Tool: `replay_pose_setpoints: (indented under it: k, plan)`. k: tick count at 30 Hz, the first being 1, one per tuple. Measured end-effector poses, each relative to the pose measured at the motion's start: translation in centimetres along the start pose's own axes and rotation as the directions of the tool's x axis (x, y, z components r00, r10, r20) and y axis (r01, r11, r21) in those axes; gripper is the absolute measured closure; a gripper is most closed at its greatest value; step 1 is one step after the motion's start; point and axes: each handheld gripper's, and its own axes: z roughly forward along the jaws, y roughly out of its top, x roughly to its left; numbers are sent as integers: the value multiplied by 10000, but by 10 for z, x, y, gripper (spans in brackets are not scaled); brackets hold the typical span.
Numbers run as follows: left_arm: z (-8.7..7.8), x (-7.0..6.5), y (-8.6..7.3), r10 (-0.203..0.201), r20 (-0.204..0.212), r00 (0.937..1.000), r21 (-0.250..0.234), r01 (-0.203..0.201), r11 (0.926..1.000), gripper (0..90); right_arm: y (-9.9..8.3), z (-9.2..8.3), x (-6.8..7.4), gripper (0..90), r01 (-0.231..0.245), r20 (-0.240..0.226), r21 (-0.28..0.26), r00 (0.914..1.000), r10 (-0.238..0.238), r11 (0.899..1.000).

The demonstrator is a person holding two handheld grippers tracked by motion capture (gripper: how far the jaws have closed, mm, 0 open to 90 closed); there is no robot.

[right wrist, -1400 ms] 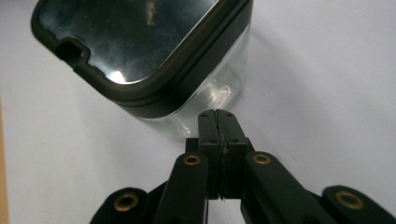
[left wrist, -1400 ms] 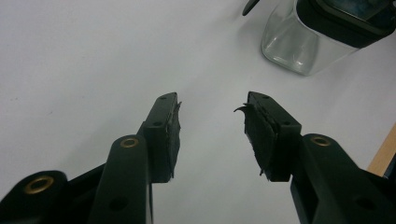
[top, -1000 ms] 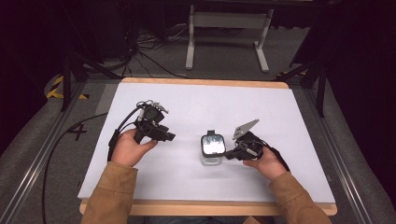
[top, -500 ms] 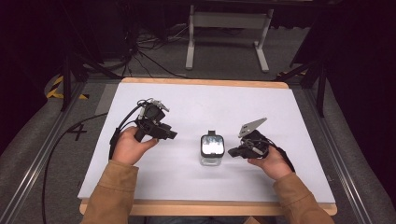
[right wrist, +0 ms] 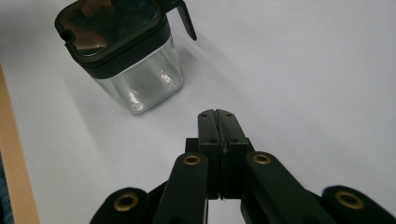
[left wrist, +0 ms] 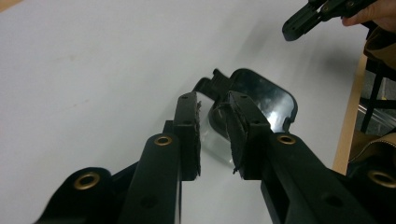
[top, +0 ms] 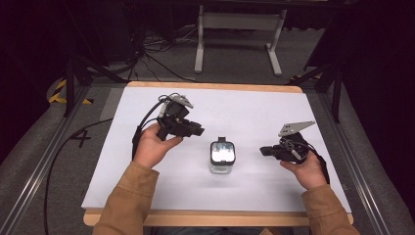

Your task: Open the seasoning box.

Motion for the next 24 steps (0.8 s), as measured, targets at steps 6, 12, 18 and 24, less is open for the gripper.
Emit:
replay_pose_setpoints:
  k: [6,12,18,24]
  plan:
    - [18,-1,10,440,-1,9990,124,-440,9990,893,-10,-6,-2,899,-287,106,-132,9995,289,9995]
    - [34,0,20,428,431,9982,143,-435,9990,837,-21,-13,-5,899,-644,228,-350,9976,652,9973]
    - [50,4,23,296,571,9979,296,-313,9991,796,-26,-16,-5,899,-821,157,-462,9964,829,9956]
    - [62,6,21,248,629,9977,507,-280,9983,796,-28,-16,-7,899,-793,188,-490,9966,803,9956]
